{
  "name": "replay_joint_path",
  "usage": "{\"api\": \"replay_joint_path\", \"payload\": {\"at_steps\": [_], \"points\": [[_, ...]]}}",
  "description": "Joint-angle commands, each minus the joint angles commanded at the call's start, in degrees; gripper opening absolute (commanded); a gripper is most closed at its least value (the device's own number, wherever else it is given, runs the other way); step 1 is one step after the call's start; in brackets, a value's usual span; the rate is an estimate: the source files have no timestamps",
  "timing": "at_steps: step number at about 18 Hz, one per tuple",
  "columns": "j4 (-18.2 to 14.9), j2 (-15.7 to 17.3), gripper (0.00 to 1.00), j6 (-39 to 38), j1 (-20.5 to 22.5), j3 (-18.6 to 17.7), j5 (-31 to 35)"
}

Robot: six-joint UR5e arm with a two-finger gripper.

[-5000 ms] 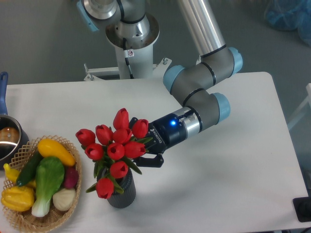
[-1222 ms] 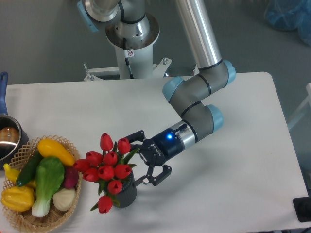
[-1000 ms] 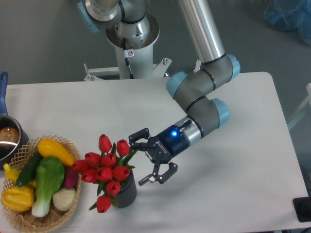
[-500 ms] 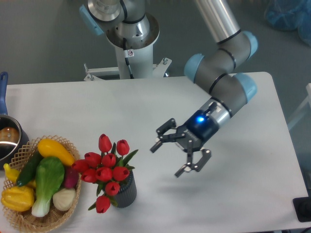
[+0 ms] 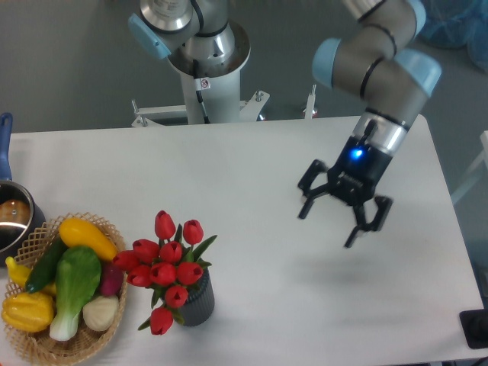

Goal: Insert the flowers into the vase

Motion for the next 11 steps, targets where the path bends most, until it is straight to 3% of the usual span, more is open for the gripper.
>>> {"api": "replay_joint_path", "payload": {"at_steps": [3,8,11], "points": [[-1.66,3.51,1.0,-1.31,2.1,-0.09,10.13],[-6.58,9.23,1.0,-1.76,7.82,-0.35,19.54],[-11.58,12.39,1.0,-0.54,12.9,-0.09,22.8]]}}
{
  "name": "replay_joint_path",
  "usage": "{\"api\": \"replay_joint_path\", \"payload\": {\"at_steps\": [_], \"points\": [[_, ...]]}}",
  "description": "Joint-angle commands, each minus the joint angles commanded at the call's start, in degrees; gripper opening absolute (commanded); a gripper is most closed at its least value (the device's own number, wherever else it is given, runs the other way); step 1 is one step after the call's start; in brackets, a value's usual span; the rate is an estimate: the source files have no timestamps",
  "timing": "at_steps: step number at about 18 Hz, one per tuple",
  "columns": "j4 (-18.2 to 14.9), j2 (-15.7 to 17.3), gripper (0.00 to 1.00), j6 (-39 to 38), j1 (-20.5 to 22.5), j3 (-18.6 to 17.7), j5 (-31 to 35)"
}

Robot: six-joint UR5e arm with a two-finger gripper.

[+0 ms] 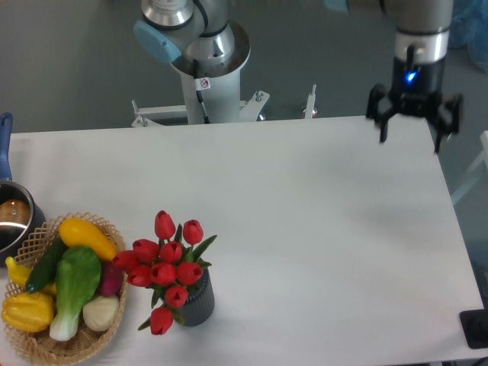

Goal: Insert the flowers into the vase

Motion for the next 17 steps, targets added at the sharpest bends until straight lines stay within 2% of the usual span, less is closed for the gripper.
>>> {"api": "replay_joint_path", "payload": {"at_steps": [3,6,10,13,15,17], "points": [[-6.24,2.55,1.0,3.86,5.28,0.44,0.79],[-10.03,4.31,1.0,10.53,9.15,1.4,4.91],[-17.94,4.75,1.0,18.27,15.91,4.13,7.3],[-20.66,6.42,1.0,23.98,22.06,3.87,7.74],[-23.56,7.04,1.0,31.09,26.8,3.87,9.75],[-23.66,7.04,1.0,35.41,30.33,3.78,10.11]]}}
